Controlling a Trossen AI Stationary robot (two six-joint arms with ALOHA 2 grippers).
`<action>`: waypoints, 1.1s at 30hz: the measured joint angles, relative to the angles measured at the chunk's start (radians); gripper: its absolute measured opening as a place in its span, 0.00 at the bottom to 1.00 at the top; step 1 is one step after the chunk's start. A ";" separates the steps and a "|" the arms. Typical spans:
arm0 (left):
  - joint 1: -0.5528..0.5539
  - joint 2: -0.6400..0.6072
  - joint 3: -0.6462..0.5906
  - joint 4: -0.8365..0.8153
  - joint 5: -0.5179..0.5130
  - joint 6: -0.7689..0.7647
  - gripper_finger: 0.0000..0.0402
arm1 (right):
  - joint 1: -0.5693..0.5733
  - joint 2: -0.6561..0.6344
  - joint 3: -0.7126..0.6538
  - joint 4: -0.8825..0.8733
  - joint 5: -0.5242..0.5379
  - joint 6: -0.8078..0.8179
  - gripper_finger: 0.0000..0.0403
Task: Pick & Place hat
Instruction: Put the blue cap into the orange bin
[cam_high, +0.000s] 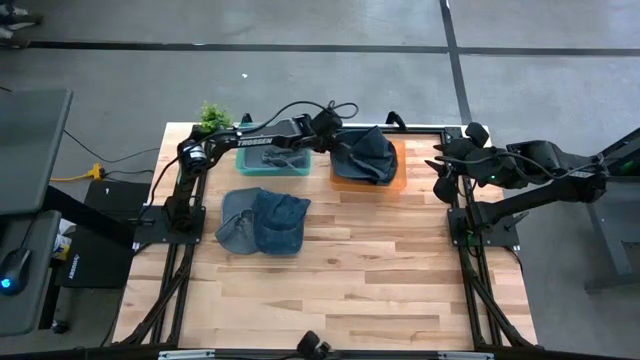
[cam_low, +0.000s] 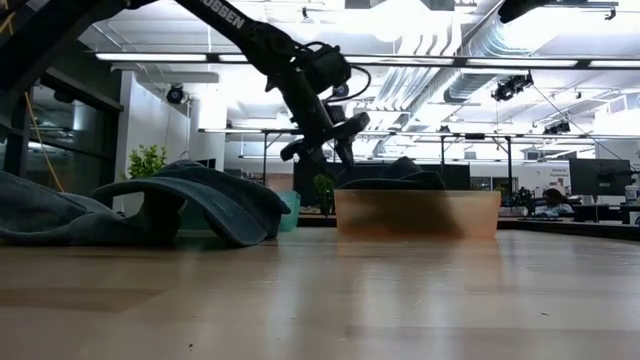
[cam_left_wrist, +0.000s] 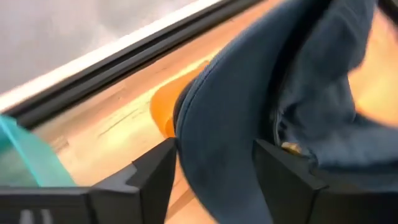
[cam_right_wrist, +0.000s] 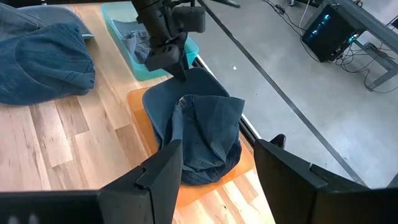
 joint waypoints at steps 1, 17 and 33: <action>-0.003 0.000 0.000 -0.003 -0.003 0.041 0.48 | 0.000 0.000 0.000 0.000 0.000 0.000 0.48; -0.032 0.000 -0.001 0.035 -0.095 0.261 0.03 | 0.000 0.001 0.000 -0.002 0.001 0.011 0.48; -0.052 -0.017 -0.003 0.049 0.080 0.294 0.00 | 0.000 0.001 0.000 -0.038 -0.007 0.019 0.48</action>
